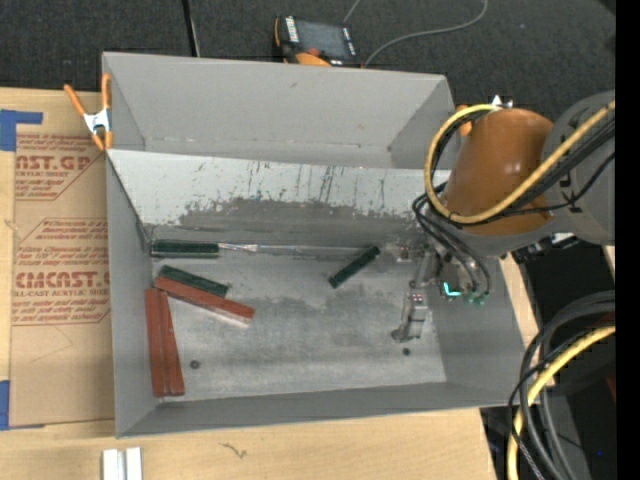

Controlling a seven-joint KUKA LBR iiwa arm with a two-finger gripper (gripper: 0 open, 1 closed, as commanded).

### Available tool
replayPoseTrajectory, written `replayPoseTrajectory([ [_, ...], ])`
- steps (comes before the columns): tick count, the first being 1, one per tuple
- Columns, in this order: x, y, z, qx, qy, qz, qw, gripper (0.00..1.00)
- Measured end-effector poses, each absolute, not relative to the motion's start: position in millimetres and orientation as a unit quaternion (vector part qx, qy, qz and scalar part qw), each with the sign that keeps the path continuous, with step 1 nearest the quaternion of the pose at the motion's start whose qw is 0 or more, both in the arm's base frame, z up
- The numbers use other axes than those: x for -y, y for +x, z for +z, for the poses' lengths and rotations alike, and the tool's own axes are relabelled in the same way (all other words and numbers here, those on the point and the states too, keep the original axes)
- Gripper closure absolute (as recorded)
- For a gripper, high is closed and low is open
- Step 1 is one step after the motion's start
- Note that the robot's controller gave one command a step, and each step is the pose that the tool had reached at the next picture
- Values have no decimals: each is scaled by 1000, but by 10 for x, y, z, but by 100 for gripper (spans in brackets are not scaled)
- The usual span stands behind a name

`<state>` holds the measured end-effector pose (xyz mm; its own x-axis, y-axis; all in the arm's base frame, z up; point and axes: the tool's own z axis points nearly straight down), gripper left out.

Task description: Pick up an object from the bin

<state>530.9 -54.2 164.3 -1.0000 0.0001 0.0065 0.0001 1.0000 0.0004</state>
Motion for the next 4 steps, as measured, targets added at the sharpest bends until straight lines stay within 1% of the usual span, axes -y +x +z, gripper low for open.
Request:
replayPoseTrajectory([
  [1,444,5914,950,1000,-26,-1,0,0],
  [2,586,5926,696,1000,-1,0,-2,0],
  [3,585,5930,714,1000,0,0,-2,100],
  [4,541,5645,2042,1000,29,1,-5,100],
])
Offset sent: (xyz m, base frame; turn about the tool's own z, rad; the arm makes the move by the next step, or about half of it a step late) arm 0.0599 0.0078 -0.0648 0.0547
